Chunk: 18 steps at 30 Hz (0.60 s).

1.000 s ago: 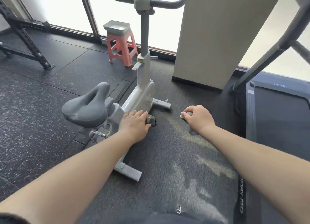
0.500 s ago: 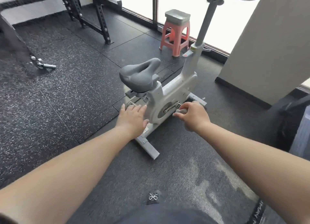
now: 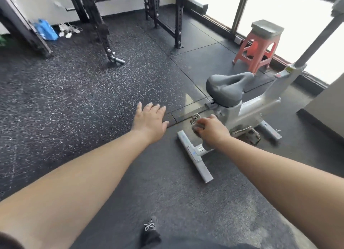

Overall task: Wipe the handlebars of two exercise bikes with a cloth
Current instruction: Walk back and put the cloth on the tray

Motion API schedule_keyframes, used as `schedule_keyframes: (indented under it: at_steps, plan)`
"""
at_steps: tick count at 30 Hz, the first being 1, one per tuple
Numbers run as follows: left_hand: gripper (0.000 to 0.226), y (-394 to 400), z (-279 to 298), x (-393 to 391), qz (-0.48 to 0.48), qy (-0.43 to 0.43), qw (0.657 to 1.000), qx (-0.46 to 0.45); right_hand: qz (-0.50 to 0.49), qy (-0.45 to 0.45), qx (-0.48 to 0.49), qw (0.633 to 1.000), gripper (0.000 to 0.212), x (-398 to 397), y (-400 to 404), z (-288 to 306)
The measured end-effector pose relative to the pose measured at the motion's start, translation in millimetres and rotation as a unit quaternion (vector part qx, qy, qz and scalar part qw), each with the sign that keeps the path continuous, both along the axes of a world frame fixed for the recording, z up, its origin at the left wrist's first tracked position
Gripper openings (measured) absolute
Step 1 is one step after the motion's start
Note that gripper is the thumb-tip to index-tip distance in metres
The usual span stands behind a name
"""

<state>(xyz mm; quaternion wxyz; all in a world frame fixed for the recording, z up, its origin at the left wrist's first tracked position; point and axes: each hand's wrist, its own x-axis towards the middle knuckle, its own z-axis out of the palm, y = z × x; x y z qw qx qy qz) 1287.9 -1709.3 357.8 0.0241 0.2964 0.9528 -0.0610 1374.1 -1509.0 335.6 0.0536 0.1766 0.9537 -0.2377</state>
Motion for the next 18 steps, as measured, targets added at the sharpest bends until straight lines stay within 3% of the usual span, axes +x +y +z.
schedule_keyframes:
  at_steps: [9,12,18]
  plan:
    - [0.059,-126.8,11.8,-99.2,0.053,0.008,0.999,0.004,0.030,-0.002,0.009,1.000,0.037,-101.2,-111.7,-7.1]
    - [0.058,-138.0,13.8,-132.2,0.069,0.007,0.998,0.014,0.042,-0.020,0.030,0.998,0.041,-117.1,-124.4,-9.4]
    - [0.055,-115.0,13.6,-191.4,0.050,0.007,0.998,0.026,0.011,-0.076,0.029,0.997,0.027,-158.3,-101.1,-19.1]
